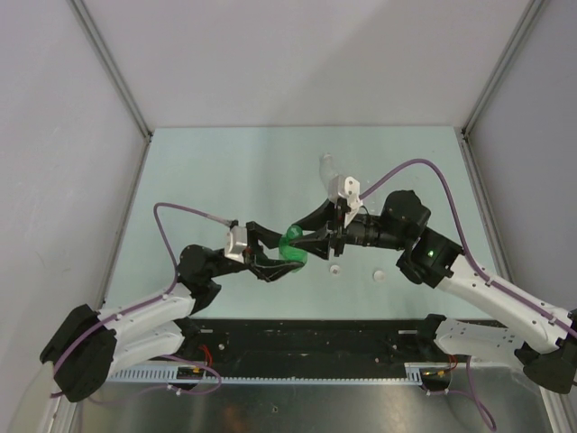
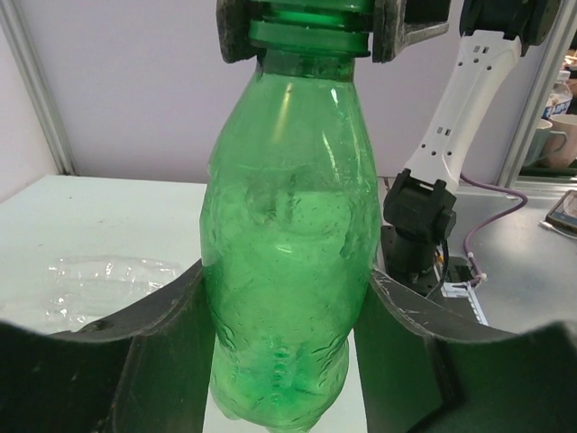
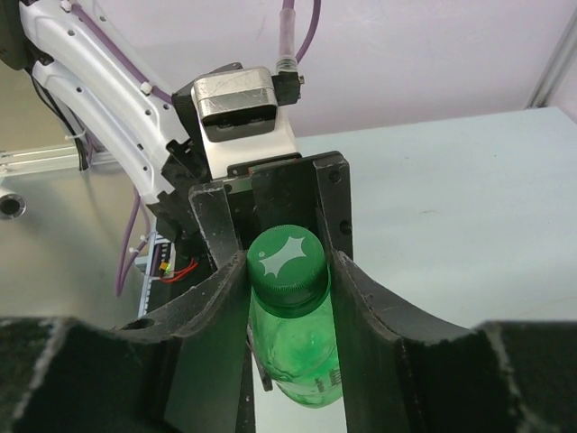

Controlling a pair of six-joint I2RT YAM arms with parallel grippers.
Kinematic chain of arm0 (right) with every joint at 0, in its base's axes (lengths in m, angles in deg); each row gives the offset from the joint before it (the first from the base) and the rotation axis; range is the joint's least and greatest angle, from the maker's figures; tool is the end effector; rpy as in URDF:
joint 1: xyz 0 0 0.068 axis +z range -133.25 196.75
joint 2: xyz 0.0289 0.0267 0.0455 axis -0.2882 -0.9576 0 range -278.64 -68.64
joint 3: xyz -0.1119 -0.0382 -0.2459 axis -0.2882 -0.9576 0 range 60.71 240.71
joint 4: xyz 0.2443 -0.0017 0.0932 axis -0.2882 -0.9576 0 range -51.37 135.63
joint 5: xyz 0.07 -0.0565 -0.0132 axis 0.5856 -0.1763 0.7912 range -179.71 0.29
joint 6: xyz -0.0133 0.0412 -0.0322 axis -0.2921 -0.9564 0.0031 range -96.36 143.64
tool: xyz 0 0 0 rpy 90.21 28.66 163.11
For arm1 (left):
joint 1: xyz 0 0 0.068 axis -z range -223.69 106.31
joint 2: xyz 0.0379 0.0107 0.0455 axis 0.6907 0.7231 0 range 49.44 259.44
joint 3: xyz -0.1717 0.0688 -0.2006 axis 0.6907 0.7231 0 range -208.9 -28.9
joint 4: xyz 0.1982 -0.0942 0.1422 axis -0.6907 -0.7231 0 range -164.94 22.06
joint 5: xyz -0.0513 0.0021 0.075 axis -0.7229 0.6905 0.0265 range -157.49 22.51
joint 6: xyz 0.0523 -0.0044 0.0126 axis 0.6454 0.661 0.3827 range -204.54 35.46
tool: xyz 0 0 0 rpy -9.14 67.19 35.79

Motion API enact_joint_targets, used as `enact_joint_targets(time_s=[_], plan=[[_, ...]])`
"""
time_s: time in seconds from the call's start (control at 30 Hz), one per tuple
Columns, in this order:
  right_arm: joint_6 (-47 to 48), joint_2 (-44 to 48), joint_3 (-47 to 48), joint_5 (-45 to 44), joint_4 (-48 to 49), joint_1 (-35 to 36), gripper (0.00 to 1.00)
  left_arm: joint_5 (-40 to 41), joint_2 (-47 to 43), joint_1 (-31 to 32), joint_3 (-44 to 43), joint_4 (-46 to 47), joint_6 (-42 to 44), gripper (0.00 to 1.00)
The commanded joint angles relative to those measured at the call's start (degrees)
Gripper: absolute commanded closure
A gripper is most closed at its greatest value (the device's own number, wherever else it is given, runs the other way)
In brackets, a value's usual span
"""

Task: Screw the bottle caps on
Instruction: Screw the bottle cap onto the plastic bottle.

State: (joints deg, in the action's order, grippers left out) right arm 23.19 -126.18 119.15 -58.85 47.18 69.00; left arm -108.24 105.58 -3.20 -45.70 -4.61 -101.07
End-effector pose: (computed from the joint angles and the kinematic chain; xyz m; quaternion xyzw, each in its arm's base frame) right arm 0.1245 0.1905 0.4045 -0.4640 0.5160 0.4738 0.5421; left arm 0.1314 -0.1429 0.2649 0.3915 0.4389 -0.5419 0.6003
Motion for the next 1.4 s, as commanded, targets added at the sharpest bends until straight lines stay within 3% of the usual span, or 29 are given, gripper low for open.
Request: enact_joint_targets(time_s=[0.0,0.57,0.7,1.0,1.37], plan=[[-0.5,0.9,2.4,-0.4,-1.2,0.6,0.56,6.4,0.2,-0.3,-0.7,3.0,0.3,1.00],[9.3,5.3,2.4,-1.9,-10.3,7.0,0.46,10.6,2.0,-0.4,-0.2,3.0,-0.1,1.00],[10.6,6.4,2.4,-7.2,-12.3,8.4,0.42,8.7,2.1,-0.5,-0.2,3.0,0.3,1.00],[10.3,6.5,2.4,-11.2,-10.3,8.5,0.23,1.8,2.9,-0.5,-0.4,3.0,1.8,1.00],[8.5,5.9,2.4,-15.9,-6.0,7.7,0.10,-2.3,2.2,-0.5,-0.4,3.0,2.8,1.00]])
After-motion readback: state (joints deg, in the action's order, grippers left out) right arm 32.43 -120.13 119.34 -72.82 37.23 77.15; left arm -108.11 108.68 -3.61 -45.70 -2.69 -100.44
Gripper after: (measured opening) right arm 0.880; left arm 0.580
